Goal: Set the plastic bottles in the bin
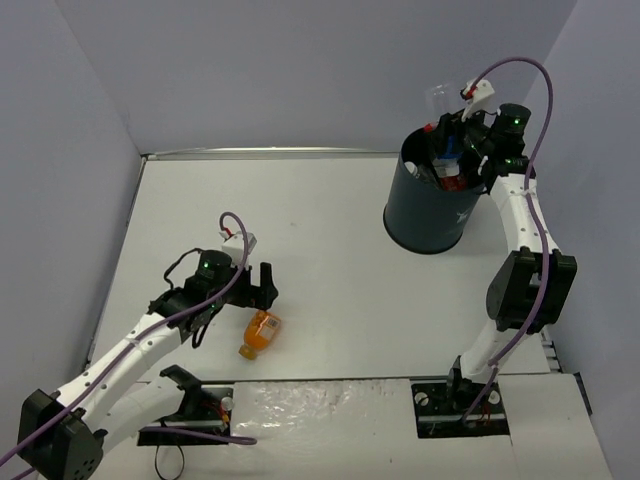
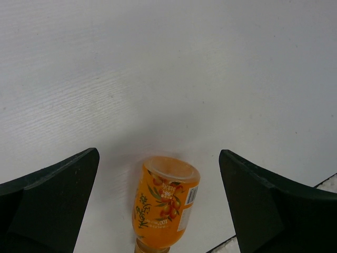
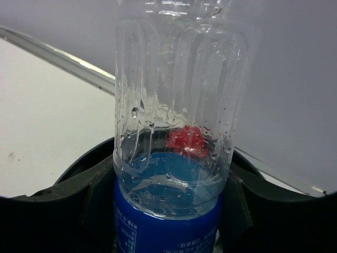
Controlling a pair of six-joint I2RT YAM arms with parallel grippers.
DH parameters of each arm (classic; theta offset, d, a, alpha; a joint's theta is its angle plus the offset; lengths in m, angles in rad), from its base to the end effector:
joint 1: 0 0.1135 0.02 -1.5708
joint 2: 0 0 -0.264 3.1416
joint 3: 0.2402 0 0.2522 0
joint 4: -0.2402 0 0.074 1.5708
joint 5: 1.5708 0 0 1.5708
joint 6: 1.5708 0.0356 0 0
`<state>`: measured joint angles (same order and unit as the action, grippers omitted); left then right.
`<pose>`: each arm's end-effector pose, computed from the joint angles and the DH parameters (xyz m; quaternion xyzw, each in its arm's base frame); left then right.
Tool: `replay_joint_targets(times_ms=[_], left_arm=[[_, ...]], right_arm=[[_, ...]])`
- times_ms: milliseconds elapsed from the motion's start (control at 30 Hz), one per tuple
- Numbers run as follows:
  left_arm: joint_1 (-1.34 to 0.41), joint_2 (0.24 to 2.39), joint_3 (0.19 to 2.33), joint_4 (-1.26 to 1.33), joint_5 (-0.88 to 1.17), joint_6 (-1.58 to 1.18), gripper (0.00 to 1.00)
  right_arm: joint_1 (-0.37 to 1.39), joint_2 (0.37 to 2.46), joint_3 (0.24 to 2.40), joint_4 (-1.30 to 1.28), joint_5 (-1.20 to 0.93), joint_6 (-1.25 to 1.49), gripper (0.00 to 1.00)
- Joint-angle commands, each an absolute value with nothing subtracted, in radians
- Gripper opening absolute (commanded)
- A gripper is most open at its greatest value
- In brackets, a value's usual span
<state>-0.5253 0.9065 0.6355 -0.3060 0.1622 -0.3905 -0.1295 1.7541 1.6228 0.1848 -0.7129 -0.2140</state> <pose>0.1708 -0.1057 0.2541 0.0975 0.8716 -0.2739 0.3947 0.4191 -0.0311 0.4059 -0.2803 0.6334 0.1203 0.7112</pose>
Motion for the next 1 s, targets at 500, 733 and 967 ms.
replay_joint_targets(times_ms=[500, 733, 967], left_arm=[[-0.702, 1.071, 0.707, -0.304, 0.086, -0.347, 0.97], [-0.767, 1.115, 0.718, -0.388, -0.059, -0.424, 0.97], [-0.788, 1.204, 0.76, -0.466, -0.138, -0.484, 0.97]], right_arm=[[-0.127, 1.64, 1.603, 0.222, -0.716, -0.251, 1.0], [-0.127, 1.585, 1.585, 0.227, -0.718, -0.226, 1.0], [-0.124, 1.509, 1.548, 0.304, -0.737, -0.152, 1.0]])
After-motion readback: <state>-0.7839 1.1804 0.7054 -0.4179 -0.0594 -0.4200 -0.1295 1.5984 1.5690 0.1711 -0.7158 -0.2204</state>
